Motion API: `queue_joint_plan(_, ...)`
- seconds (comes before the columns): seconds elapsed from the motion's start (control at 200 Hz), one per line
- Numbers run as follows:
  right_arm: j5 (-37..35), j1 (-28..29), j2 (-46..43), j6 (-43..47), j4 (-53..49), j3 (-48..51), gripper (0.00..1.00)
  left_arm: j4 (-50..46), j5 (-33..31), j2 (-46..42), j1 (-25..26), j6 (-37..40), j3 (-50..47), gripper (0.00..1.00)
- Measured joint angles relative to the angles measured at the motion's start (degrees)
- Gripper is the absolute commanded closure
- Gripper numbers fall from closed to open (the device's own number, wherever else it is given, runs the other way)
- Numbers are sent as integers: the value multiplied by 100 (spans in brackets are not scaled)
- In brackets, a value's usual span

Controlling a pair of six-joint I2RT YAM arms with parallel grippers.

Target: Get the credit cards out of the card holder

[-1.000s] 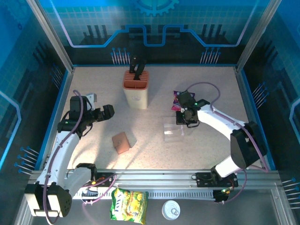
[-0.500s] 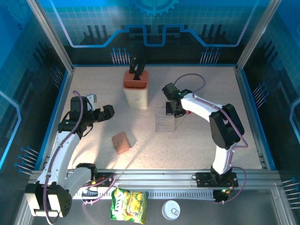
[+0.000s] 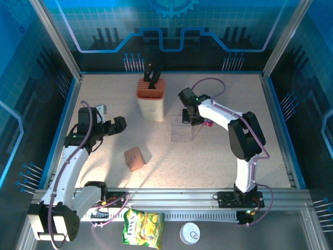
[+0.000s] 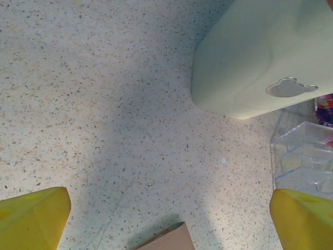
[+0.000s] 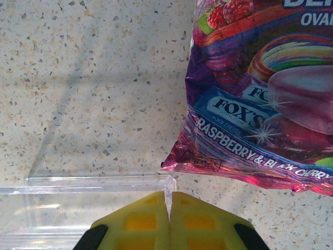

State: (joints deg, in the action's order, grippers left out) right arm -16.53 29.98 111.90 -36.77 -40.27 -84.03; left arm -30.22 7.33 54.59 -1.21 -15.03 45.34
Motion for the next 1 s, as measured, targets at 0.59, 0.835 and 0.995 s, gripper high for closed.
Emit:
queue_joint_plan(0.59, 37, 87, -855, 315, -219, 26, 69, -131, 227, 603, 623, 13, 35, 2)
queue_joint_plan(0.835, 820, 632, -1624, 627, -144, 599, 67, -422, 146, 903, 1222, -313, 168, 5)
queue_joint_plan(0.995, 1322, 1187, -1753, 608, 219, 1209, 67, -319, 269, 981, 1528, -564, -66, 10)
